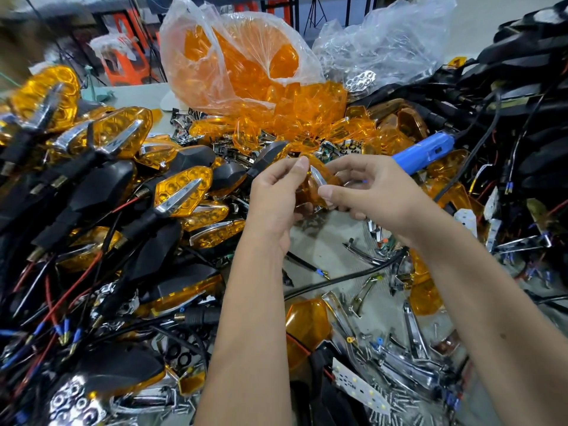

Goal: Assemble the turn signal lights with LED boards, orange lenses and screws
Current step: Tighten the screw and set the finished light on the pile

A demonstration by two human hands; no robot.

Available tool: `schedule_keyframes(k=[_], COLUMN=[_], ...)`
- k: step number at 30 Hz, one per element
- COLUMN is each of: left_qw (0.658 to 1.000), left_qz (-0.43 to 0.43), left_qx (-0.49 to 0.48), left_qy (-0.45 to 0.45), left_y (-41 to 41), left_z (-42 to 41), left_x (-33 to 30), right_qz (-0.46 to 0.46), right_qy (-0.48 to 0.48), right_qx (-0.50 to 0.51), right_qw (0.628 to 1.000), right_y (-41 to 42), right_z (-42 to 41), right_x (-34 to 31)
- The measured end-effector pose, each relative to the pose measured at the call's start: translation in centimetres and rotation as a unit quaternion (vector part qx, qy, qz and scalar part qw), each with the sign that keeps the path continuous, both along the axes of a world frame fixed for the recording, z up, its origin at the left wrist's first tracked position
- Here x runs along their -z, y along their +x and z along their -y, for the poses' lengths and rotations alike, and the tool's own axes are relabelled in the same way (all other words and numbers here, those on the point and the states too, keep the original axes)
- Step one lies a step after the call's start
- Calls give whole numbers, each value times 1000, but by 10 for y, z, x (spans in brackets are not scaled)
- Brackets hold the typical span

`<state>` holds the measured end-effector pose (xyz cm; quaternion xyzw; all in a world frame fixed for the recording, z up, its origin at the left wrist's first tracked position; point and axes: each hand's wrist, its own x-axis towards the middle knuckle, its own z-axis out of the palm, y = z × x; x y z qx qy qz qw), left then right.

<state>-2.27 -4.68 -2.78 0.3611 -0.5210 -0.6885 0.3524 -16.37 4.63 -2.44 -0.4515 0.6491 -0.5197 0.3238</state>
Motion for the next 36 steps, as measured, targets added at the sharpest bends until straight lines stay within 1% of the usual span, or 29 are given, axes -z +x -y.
schedule_keyframes(k=[2,4,7,11,14,17,20,22,24,26,27,29,30,33,36], left_qw=[1000,999,996,996,995,993,993,994,996,997,996,987,982,966,935], left_qz=[-14,-1,12,-21,-31,-33,-36,-35,-29,-4,21,80,98,134,207], left_qx=[6,25,41,21,22,25,23,24,32,52,70,119,141,198,231], left_qy=[-6,-38,-78,-83,-92,-109,-111,-105,-83,-58,-56,-74,-84,-102,-170], left_y=[0,0,1,0,-2,-3,-3,-2,-1,-2,-2,-4,-3,2,3], left_z=[0,0,-1,1,0,-1,1,2,2,1,-1,-4,-6,-8,-11], left_x=[0,0,3,2,2,2,1,1,1,-1,-2,-3,-4,-10,-19], right_qz=[-1,-9,-50,-71,-109,-89,-78,-77,-95,-150,-187,-251,-264,-247,-236], right_qy=[1,-7,-13,-30,-47,-61,-65,-57,-44,-10,9,49,65,108,128], right_qx=[-9,-7,-11,-26,-11,1,-7,-5,13,13,-3,-46,-66,-132,-149], right_qw=[1000,1000,999,997,993,994,995,995,994,989,982,966,960,954,952], right_y=[0,0,-2,-2,-2,-2,2,4,0,-5,-6,-7,-7,-13,-21], right_z=[1,1,0,-2,-2,-3,-1,-1,-2,-5,-5,-8,-10,-22,-40], right_x=[0,-1,-3,-6,-6,-5,-6,-7,-11,-18,-21,-29,-33,-43,-51])
